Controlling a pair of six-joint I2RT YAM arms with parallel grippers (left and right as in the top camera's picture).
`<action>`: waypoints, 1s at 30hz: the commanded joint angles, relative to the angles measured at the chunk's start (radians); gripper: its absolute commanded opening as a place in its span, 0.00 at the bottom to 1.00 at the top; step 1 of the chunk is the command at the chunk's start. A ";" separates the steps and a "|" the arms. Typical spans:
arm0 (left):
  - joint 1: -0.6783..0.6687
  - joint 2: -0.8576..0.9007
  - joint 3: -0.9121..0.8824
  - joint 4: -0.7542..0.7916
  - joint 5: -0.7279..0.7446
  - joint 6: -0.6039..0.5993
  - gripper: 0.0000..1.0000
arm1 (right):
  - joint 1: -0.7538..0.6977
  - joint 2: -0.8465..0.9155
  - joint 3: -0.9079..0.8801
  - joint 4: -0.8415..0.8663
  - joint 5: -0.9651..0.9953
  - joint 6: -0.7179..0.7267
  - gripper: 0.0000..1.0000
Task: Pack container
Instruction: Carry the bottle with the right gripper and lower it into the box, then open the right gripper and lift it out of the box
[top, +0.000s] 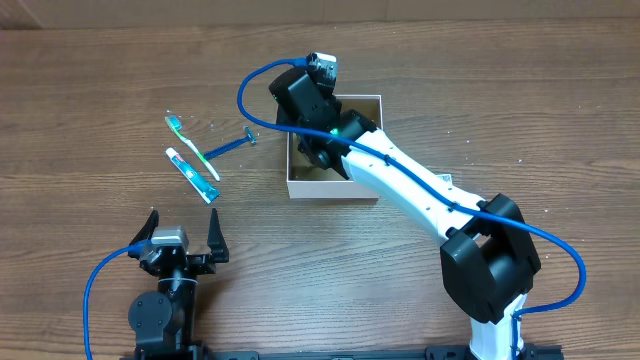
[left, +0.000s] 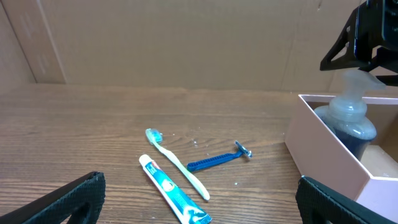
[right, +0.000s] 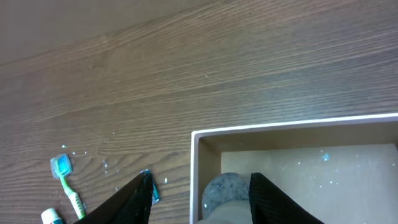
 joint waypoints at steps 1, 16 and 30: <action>0.004 -0.009 -0.004 -0.001 -0.003 -0.017 1.00 | 0.014 -0.016 0.033 -0.010 0.047 0.046 0.52; 0.004 -0.009 -0.004 -0.001 -0.003 -0.017 1.00 | 0.014 -0.016 0.033 -0.061 0.188 0.171 0.56; 0.004 -0.009 -0.004 -0.001 -0.003 -0.017 1.00 | 0.014 -0.016 0.033 -0.065 0.076 0.253 0.56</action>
